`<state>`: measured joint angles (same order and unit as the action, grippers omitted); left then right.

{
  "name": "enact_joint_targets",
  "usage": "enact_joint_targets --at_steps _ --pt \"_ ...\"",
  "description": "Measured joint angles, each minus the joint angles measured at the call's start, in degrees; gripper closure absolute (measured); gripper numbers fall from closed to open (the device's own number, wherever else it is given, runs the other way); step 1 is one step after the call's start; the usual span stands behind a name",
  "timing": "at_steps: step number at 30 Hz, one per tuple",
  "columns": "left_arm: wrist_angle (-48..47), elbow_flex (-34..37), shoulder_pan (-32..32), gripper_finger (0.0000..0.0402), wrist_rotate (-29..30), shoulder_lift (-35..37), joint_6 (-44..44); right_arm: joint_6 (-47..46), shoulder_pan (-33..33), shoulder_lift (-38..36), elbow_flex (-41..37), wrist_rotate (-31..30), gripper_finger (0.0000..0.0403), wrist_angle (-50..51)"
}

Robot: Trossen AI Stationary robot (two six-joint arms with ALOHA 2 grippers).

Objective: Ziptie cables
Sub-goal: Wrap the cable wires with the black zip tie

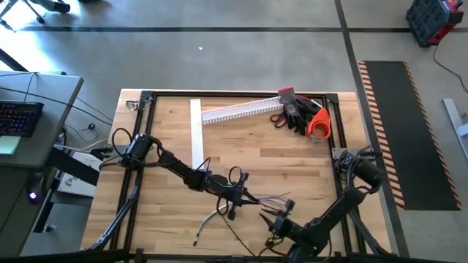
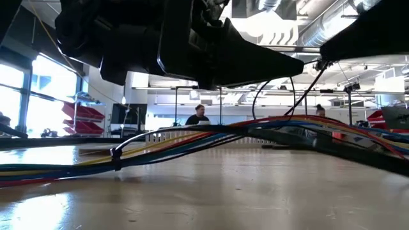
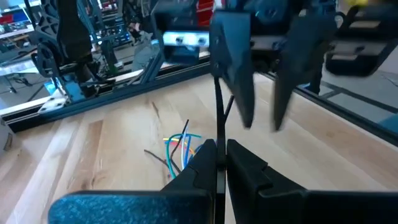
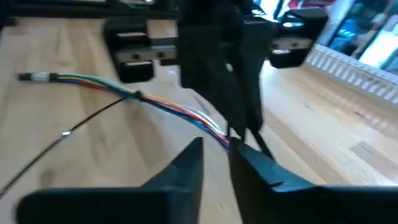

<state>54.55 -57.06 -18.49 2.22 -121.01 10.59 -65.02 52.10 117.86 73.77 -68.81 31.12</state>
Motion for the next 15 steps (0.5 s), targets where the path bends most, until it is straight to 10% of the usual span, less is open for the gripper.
enact_joint_targets --at_steps 15 --pt "0.6 0.0 -1.1 0.0399 -0.6 0.0 0.1 -41.5 0.5 3.1 0.0 2.1 0.0398 33.6"
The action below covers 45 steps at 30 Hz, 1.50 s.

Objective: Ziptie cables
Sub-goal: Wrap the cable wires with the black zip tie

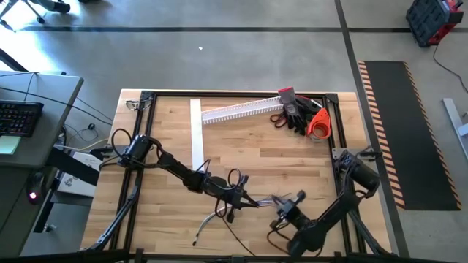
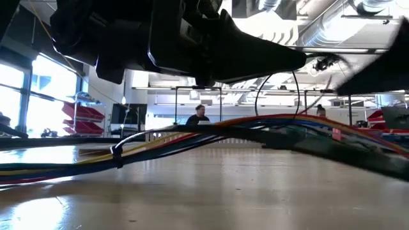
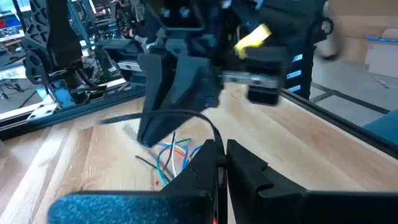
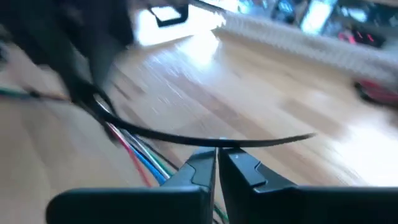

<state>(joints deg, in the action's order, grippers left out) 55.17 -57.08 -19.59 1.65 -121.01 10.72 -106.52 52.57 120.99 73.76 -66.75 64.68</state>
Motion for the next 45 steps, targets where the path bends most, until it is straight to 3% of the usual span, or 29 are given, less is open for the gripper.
enact_joint_targets --at_steps 9,12,18,24,27,32,35,45 --pt "0.0 0.0 0.0 0.0399 -0.1 0.0 0.0 -16.3 6.5 -0.2 0.0 14.2 0.0351 16.5" --pt "-0.1 0.0 -0.1 0.0399 -0.1 0.0 0.0 -15.5 9.6 -2.4 0.0 12.9 0.0314 16.9" --pt "-0.8 0.0 -0.1 0.0399 -2.3 0.0 0.0 6.2 15.3 -6.3 4.4 -0.5 0.0253 9.1" --pt "-1.2 0.0 -0.1 0.0399 -2.1 0.0 0.0 38.8 11.2 -6.3 7.9 -0.4 0.024 -14.1" --pt "-1.3 0.0 -0.1 0.0399 -1.3 0.0 0.0 52.7 7.9 -6.3 7.9 2.8 0.024 -23.4" --pt "-1.8 0.0 -0.1 0.0399 -1.1 0.0 -0.1 52.8 1.6 -6.2 7.9 9.0 0.024 -18.3" --pt "-2.3 0.0 -0.3 0.0399 -0.1 0.0 -0.1 51.8 0.0 -6.2 7.9 8.7 0.024 -15.3" --pt "-2.6 0.0 -0.8 0.0399 1.0 0.0 -0.1 58.8 -2.9 -4.8 7.9 13.2 0.027 -19.0"
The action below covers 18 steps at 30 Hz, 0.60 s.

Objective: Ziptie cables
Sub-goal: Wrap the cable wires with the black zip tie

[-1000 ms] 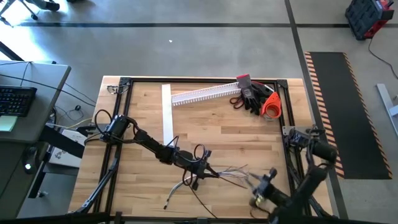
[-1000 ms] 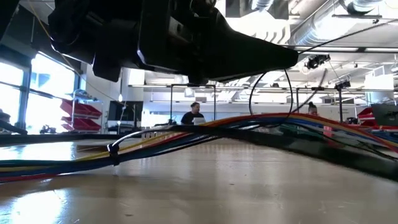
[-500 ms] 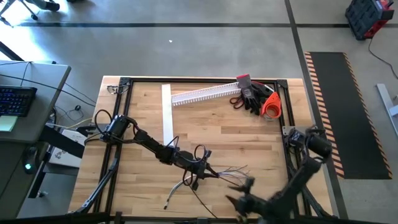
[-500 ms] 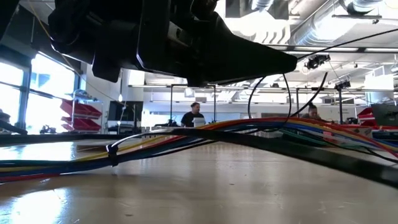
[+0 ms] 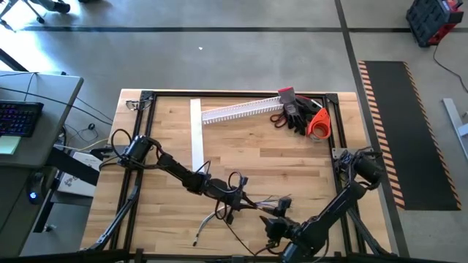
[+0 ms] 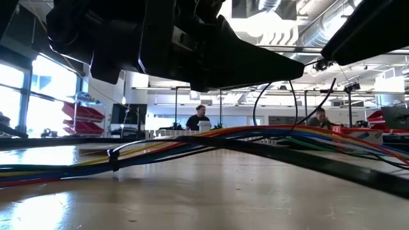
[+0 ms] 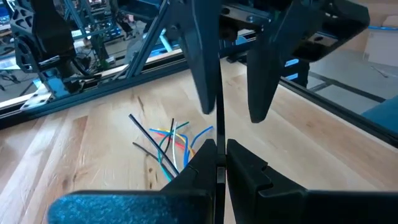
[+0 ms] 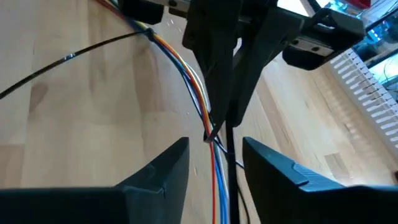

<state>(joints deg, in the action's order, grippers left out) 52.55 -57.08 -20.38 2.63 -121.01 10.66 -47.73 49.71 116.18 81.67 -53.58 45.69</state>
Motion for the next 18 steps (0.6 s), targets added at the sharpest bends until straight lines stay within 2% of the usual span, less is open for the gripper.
enact_joint_targets --at_steps 13,18 --pt "-0.5 0.0 0.0 0.0398 -0.2 0.0 0.0 -3.8 -0.6 1.0 0.0 -1.0 0.0388 0.8" --pt "-2.8 -0.1 0.0 0.0398 1.5 0.0 0.0 -6.1 0.6 1.0 0.0 -1.2 0.0399 0.9"
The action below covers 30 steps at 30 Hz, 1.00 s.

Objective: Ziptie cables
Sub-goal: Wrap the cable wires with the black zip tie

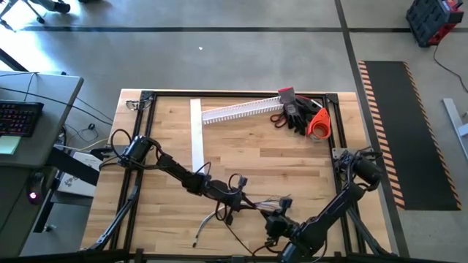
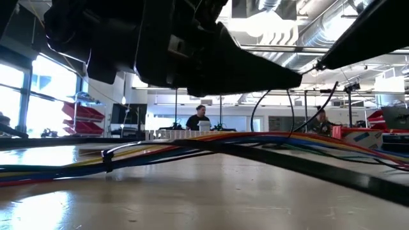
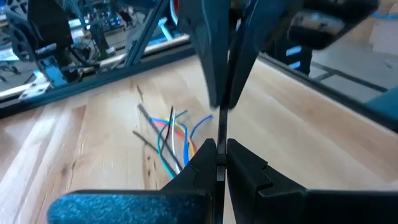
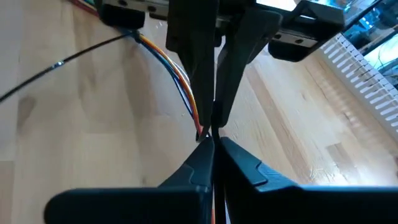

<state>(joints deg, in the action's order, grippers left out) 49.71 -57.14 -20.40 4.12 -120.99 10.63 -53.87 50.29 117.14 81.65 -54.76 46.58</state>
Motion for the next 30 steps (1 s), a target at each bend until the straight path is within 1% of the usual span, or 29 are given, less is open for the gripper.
enact_joint_targets --at_steps 3,6,10,15,18,19,20,21,23,24,25,26,27,28,30 --pt "-2.0 0.0 -0.1 0.0398 0.5 0.0 0.0 -2.8 1.5 0.0 0.0 0.5 0.0401 0.4" --pt "-3.6 0.0 0.0 0.0398 0.9 0.0 0.0 -7.0 3.4 0.0 0.0 2.5 0.0402 1.2" --pt "-5.1 0.0 -0.1 0.0398 1.6 0.1 0.0 -13.6 6.7 0.0 0.0 2.9 0.0402 3.0" --pt "-7.7 0.0 0.0 0.0398 2.7 0.1 -0.1 -24.1 11.3 0.0 0.0 4.0 0.0402 7.4" --pt "-7.9 0.1 0.1 0.0398 3.0 0.1 -0.5 -27.2 13.3 0.0 0.0 5.7 0.0402 8.7" --pt "-7.9 0.1 0.1 0.0398 3.0 0.1 -0.5 -27.2 13.6 0.0 0.0 7.1 0.0402 8.9" --pt "-8.0 0.1 0.1 0.0398 3.1 0.1 -0.5 -27.2 13.8 0.0 0.4 9.9 0.0402 10.7" --pt "-8.1 0.1 0.1 0.0398 3.2 0.1 -0.7 -28.8 13.9 -0.1 1.1 13.8 0.0402 14.1" --pt "-8.2 0.1 0.1 0.0398 3.3 0.0 -1.0 -35.8 13.5 -0.3 3.1 22.6 0.0402 24.0" --pt "-8.2 0.1 0.1 0.0398 3.4 0.0 -1.1 -37.9 13.4 -0.3 4.1 26.5 0.0399 28.5" --pt "-8.2 0.1 0.1 0.0398 3.5 0.0 -1.1 -38.7 13.2 -0.3 5.0 29.5 0.0393 31.7" --pt "-8.2 0.1 0.1 0.0398 3.8 0.0 -1.1 -38.7 13.2 -0.3 6.0 30.7 0.0383 33.7" --pt "-8.2 0.1 0.1 0.0398 4.1 0.0 -1.1 -38.0 13.1 -0.3 6.9 30.6 0.0371 34.6" --pt "-8.2 0.1 0.1 0.0398 4.2 0.0 -1.1 -36.1 13.1 -0.5 7.8 28.6 0.0357 34.4" --pt "-8.1 0.1 0.1 0.0398 4.3 0.0 -1.1 -29.3 13.2 -0.6 9.4 20.6 0.0325 30.8"
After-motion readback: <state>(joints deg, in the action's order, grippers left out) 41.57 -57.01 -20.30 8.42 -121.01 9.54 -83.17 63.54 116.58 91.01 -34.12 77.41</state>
